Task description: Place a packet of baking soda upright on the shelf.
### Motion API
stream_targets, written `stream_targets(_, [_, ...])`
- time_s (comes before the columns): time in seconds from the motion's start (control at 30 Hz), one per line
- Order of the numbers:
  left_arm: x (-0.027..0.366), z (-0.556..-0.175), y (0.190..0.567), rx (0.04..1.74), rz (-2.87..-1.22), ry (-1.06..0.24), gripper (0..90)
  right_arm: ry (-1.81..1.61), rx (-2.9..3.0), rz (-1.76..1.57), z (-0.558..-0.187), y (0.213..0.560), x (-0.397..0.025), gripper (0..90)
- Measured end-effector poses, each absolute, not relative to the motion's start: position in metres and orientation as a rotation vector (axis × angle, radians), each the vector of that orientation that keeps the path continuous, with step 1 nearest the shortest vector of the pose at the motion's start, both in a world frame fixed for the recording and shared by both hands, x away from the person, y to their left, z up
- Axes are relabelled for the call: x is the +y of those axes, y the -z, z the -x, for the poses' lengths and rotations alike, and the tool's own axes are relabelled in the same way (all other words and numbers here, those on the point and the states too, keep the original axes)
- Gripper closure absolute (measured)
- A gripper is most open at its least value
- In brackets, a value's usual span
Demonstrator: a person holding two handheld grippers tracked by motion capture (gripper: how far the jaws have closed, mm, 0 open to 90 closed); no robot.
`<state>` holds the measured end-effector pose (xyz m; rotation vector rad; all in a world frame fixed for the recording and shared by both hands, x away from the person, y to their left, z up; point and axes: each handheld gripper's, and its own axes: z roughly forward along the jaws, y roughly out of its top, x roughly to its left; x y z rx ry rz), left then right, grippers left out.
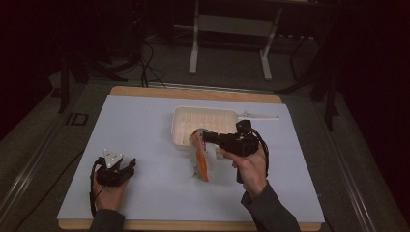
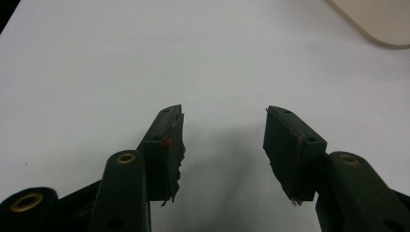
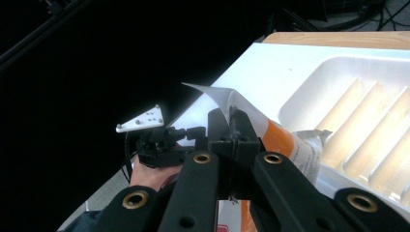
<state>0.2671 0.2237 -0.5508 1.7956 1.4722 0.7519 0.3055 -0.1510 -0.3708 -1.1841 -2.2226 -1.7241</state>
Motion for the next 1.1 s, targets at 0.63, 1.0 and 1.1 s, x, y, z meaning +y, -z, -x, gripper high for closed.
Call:
stream_targets(0.63, [0.224, -0.267, 0.551, 1.473, -1.794, -0.754, 48.5, 1.818, -2.161, 1.193, -0.313, 0.356, -0.145, 90.0])
stream_targets(1.0, [0.224, -0.267, 0.551, 1.474, -1.792, -0.753, 48.5, 1.851, -2.139, 1.22, -0.326, 0.35, -0.142, 90.0])
stream_targets(1.1, [0.224, -0.267, 0.551, 1.474, -1.793, -0.753, 48.5, 1.858, -2.144, 1.229, -0.328, 0.348, -0.142, 90.0])
